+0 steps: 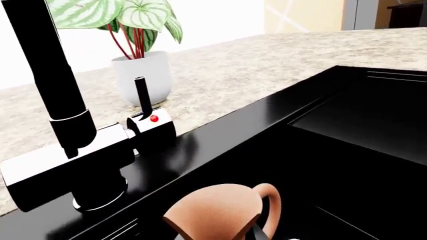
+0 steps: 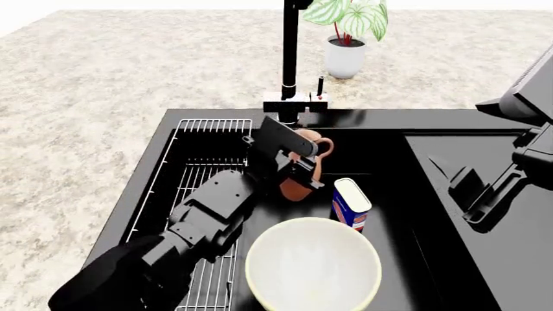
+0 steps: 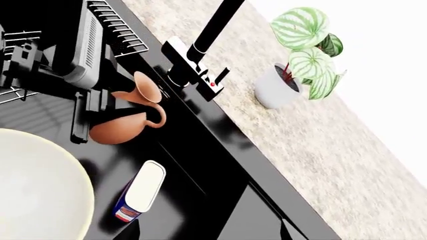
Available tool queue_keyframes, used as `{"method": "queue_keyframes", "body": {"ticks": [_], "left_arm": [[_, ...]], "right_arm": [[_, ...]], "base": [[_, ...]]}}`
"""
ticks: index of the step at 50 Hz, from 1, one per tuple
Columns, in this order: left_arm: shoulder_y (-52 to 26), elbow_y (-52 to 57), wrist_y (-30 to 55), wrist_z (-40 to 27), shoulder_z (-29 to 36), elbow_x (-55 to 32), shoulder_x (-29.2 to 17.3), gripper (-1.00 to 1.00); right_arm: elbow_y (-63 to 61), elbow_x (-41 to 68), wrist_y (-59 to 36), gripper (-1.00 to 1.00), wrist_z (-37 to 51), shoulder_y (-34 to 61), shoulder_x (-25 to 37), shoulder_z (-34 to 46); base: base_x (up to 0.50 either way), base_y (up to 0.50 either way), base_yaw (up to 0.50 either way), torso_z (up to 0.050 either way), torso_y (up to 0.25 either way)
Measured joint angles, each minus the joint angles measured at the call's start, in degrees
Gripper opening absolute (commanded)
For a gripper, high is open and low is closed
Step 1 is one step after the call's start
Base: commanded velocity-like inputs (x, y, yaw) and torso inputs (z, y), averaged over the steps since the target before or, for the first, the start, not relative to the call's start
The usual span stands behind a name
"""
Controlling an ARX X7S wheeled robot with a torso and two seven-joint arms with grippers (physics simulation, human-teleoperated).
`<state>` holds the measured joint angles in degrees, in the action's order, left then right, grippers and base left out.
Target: Pick the jug and bowl and place them in the sink. Then turn on the water.
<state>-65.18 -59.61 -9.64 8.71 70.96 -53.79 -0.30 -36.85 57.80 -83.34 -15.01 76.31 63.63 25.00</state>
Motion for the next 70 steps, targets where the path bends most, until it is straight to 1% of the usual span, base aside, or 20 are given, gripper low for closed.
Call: {"method": "queue_keyframes", "body": {"ticks": [16, 30, 44, 59, 60, 70], "left_arm": [[-0.10, -1.15, -3.09, -1.06, 9.56, -7.53, 0.06, -1.00], [-0.17, -1.49, -4.27, -1.95, 15.63, -12.26, 0.09, -1.00], [0.34, -1.45, -4.45, -2.43, 18.65, -13.84, 0.10, -1.00], [0.31, -0.97, -4.17, -2.65, 18.90, -13.08, -0.03, -1.00], [0.31, -0.94, -4.10, -2.63, 18.87, -13.10, -0.04, 1.00], [0.29, -0.38, -3.17, -2.25, 17.74, -13.62, 0.16, 1.00]], "right_arm": [[0.06, 1.08, 0.60, 1.00, 0.84, -0.24, 0.71, 0.08], [0.03, 2.21, 1.10, 1.00, 1.61, -0.58, 1.48, -0.12], [0.00, 3.15, 1.55, 1.00, 2.44, -1.00, 2.08, -0.18], [0.12, 3.69, 2.04, 1.00, 2.77, -1.07, 2.64, 0.17], [0.12, 3.74, 2.08, 1.00, 2.79, -1.08, 2.69, 0.18], [0.18, 4.03, 2.30, 1.00, 3.07, -0.99, 2.82, 0.48]], "base": [[0.00, 0.00, 0.00, 0.001, 0.001], [0.00, 0.00, 0.00, 0.001, 0.001], [0.00, 0.00, 0.00, 0.001, 0.001], [0.00, 0.00, 0.00, 0.000, 0.000], [0.00, 0.00, 0.00, 0.000, 0.000], [0.00, 0.00, 0.00, 0.000, 0.000]]}}
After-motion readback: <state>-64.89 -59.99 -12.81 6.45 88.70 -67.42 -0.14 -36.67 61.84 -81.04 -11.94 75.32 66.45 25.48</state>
